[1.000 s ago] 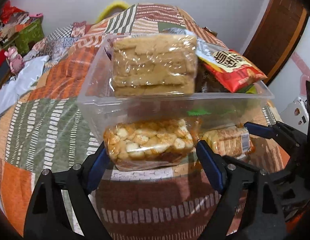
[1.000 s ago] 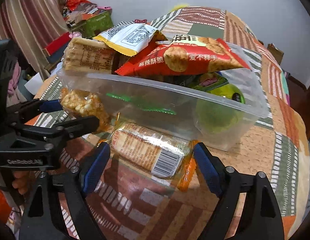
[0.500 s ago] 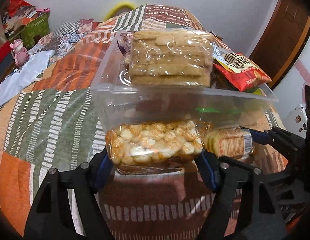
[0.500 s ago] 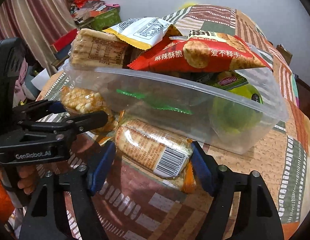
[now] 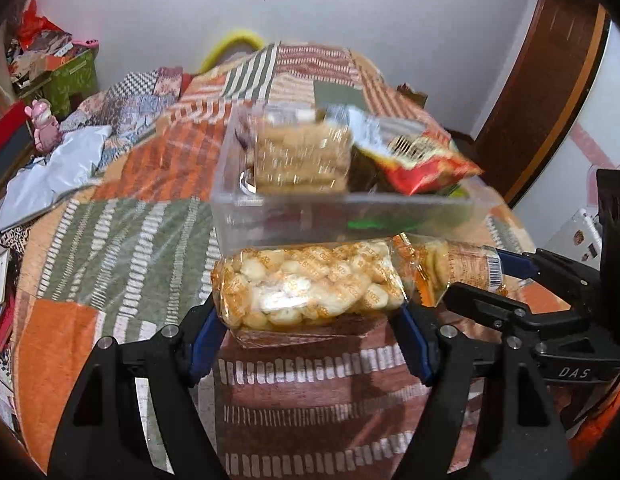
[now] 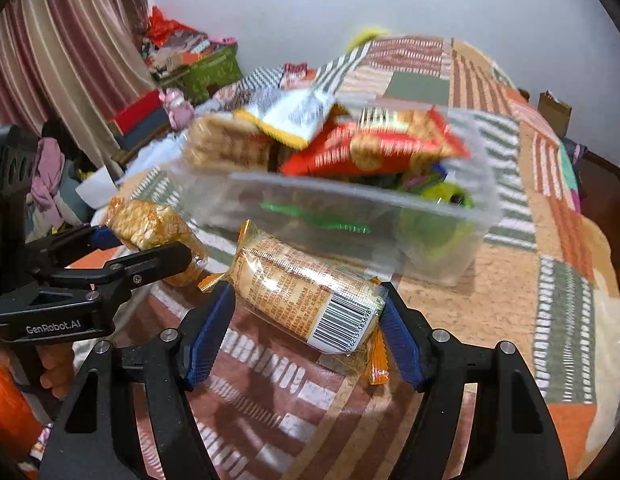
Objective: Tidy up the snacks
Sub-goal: 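Lower the brittle bar and biscuit roll into the clear box, open both tools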
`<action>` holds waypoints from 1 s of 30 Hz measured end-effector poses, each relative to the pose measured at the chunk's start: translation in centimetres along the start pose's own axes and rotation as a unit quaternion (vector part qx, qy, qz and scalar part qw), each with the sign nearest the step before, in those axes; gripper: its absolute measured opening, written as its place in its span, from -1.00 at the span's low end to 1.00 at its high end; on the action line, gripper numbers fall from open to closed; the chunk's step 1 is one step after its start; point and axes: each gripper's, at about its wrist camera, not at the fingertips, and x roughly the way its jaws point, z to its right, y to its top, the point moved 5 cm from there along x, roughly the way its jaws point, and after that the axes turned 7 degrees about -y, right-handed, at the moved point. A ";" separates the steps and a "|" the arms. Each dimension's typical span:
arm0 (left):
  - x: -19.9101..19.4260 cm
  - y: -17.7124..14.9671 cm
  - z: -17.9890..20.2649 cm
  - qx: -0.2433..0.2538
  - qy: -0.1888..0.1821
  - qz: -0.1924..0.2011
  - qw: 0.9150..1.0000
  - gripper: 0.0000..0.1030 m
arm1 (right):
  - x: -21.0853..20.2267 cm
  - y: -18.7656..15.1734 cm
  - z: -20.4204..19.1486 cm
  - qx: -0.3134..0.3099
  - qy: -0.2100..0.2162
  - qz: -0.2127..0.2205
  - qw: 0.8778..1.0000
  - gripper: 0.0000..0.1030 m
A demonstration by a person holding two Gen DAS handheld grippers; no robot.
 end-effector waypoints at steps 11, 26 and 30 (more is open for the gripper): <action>-3.8 5.4 1.4 0.016 -0.009 0.069 0.997 0.45 | -3.6 4.8 1.2 0.022 -0.020 0.081 0.996 0.34; 1.9 11.5 -0.2 0.024 0.012 0.064 0.998 0.45 | 0.7 9.2 2.4 0.034 -0.044 0.081 0.995 0.34; 3.9 11.8 -0.5 0.027 0.014 0.047 0.998 0.45 | 2.4 9.1 2.8 0.030 -0.047 0.064 0.996 0.34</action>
